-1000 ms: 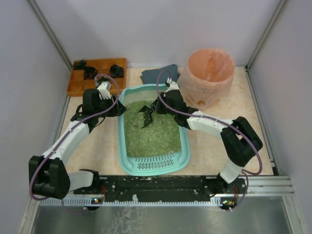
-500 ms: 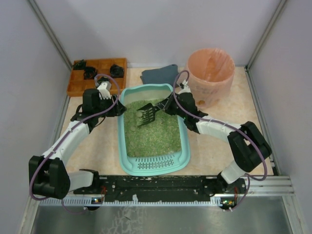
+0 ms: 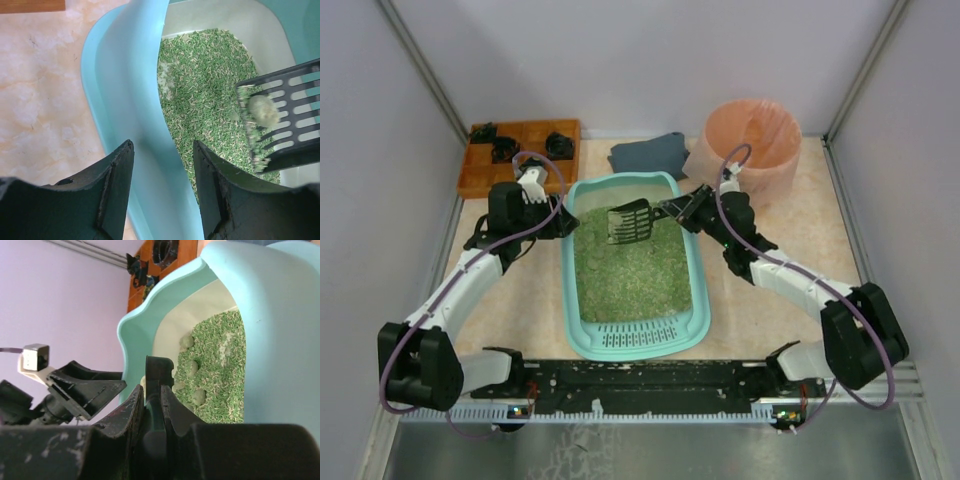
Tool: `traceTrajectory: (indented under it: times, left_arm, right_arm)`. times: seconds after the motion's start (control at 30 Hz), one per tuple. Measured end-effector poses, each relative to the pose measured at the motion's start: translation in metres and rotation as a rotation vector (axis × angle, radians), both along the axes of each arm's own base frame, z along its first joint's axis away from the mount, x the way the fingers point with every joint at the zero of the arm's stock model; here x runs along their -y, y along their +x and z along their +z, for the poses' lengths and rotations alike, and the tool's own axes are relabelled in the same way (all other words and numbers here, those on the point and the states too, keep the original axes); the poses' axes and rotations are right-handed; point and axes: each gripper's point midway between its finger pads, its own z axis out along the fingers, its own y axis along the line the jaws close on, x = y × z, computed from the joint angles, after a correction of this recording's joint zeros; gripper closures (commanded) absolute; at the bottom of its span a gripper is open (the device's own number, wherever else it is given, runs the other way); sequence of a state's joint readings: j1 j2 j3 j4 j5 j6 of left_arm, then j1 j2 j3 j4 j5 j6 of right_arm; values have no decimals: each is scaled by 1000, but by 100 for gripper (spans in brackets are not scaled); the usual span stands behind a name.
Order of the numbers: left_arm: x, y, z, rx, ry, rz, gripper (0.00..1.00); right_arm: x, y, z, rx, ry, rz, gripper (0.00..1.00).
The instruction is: Clean the litter box
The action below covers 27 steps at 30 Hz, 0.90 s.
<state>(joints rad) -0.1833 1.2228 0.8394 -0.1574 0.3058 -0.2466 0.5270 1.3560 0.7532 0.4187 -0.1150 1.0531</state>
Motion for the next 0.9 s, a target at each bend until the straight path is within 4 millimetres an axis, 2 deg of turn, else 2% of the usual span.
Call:
traceTrajectory:
  times: [0.13, 0.27, 0.43, 0.6, 0.77, 0.9]
  left_arm:
    - [-1, 0, 1, 5, 1, 2, 44]
    - [-1, 0, 1, 4, 2, 3, 43]
    - [-1, 0, 1, 4, 3, 5, 43]
    - [-1, 0, 2, 6, 2, 6, 43]
    - [-1, 0, 2, 7, 2, 5, 44]
    - [-1, 0, 2, 7, 2, 5, 44]
  right_arm:
    - [24, -1, 10, -5, 60, -18, 100]
    - [47, -6, 3, -32, 102, -64, 100]
    - [34, -19, 4, -38, 127, 10, 100]
    - [55, -23, 5, -23, 147, -37, 100]
    - [40, -32, 15, 7, 136, 45, 100]
    - [50, -28, 11, 1, 157, 13, 100]
